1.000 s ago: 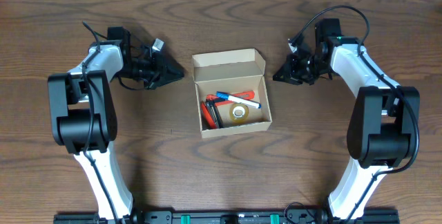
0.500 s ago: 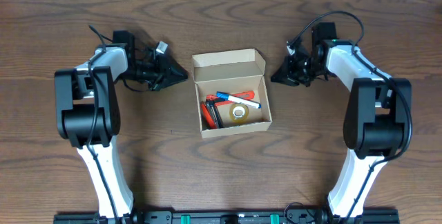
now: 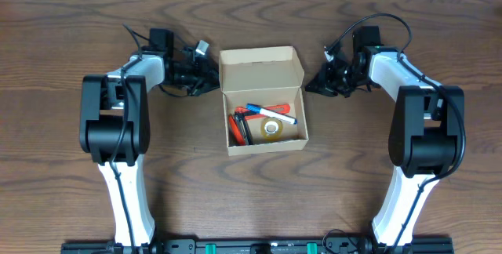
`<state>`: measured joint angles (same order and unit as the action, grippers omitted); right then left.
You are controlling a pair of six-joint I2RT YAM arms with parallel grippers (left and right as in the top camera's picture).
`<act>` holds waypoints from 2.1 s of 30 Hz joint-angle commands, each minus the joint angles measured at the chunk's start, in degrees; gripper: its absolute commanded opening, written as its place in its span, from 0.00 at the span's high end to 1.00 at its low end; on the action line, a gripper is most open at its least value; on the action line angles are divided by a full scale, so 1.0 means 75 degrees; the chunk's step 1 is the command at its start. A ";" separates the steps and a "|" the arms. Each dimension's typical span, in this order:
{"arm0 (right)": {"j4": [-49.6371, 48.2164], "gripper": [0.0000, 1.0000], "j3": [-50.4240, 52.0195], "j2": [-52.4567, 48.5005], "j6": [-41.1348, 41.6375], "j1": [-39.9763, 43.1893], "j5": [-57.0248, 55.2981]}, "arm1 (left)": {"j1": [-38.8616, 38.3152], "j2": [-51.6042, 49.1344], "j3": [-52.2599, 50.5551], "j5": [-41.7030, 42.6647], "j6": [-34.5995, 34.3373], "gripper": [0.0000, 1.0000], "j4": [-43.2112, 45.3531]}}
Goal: Pack container
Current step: 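Push the box lid flaps closed with both grippers from either side, then withdraw both grippers from the closed box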
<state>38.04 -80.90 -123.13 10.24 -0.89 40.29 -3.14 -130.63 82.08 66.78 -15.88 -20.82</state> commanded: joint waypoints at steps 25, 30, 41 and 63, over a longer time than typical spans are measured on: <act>-0.0321 0.99 0.0020 -0.0624 0.0052 -0.0093 0.1233 | -0.0041 0.0070 -0.0035 0.1495 0.0149 0.94 0.0265; -0.0309 0.99 0.0020 -0.0624 -0.0015 -0.0093 0.1230 | -0.0041 0.0487 -0.0035 0.1300 0.0236 0.94 0.0262; 0.0198 0.99 0.0020 -0.0624 -0.0501 -0.0093 0.0484 | -0.0041 0.1652 -0.0035 0.0778 0.0463 0.94 -0.0198; 0.0501 0.99 0.0017 -0.0624 -0.0892 -0.0087 -0.0472 | -0.0044 0.3512 -0.0035 -0.1116 0.2999 0.94 -0.3684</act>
<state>41.52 -80.97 -127.02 5.28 -0.89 44.40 -3.55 -106.98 82.02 61.82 1.91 -47.22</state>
